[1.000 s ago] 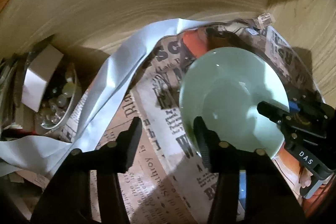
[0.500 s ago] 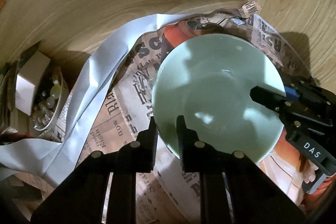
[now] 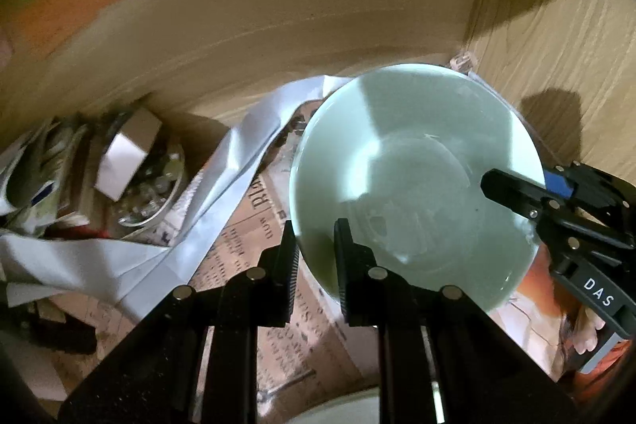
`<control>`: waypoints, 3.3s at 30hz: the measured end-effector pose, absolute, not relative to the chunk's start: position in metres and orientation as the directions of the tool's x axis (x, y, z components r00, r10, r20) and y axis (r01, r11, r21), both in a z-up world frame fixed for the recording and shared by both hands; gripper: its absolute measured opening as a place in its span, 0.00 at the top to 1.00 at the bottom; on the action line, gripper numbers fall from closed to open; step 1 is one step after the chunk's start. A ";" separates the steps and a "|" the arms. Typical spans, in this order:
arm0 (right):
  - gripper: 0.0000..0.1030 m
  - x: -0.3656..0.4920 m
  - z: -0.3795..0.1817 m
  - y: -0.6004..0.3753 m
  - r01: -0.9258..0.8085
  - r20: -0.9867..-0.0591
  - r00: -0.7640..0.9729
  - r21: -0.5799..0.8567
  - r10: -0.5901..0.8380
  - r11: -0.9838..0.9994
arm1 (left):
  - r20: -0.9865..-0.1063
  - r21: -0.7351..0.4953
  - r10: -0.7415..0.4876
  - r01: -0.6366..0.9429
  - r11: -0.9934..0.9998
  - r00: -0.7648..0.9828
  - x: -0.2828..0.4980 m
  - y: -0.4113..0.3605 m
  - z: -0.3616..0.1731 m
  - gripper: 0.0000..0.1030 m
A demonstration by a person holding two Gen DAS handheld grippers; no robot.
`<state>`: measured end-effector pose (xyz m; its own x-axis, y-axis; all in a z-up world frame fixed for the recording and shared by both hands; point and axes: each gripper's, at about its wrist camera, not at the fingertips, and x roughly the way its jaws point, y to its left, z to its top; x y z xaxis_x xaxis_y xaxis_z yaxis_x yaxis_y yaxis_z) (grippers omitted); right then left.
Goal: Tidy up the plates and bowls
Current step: 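Lift the mint green bowl with the left tool over the stack, then lower the mint green bowl into the white bowl and open the left tool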
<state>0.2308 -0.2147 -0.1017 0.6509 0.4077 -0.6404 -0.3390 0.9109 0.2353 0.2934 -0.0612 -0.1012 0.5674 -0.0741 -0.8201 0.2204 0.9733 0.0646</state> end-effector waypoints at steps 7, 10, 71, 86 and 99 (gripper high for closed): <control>0.79 0.208 -0.088 -0.202 -0.375 -0.611 0.664 0.227 0.431 0.899 | -0.775 0.056 -0.072 0.181 0.982 0.628 0.258 -0.042 -0.083 0.84; 0.79 0.196 -0.082 -0.195 -0.393 -0.599 0.667 0.224 0.444 0.892 | -0.755 0.051 -0.069 0.163 0.985 0.652 0.241 -0.035 -0.077 0.84; 0.79 0.078 -0.109 -0.014 -0.687 -0.628 0.408 0.267 0.663 0.676 | -0.661 -0.065 0.112 -0.205 0.977 0.742 0.024 0.132 -0.096 0.84; 0.78 0.077 -0.127 0.004 -0.696 -0.674 0.390 0.230 0.628 0.680 | -0.697 -0.048 0.129 -0.226 0.973 0.705 0.022 0.143 -0.120 0.84; 0.73 0.070 -0.126 0.012 -0.721 -0.673 0.449 0.115 0.587 0.683 | -0.703 0.011 0.190 -0.257 0.966 0.686 0.024 0.144 -0.129 0.68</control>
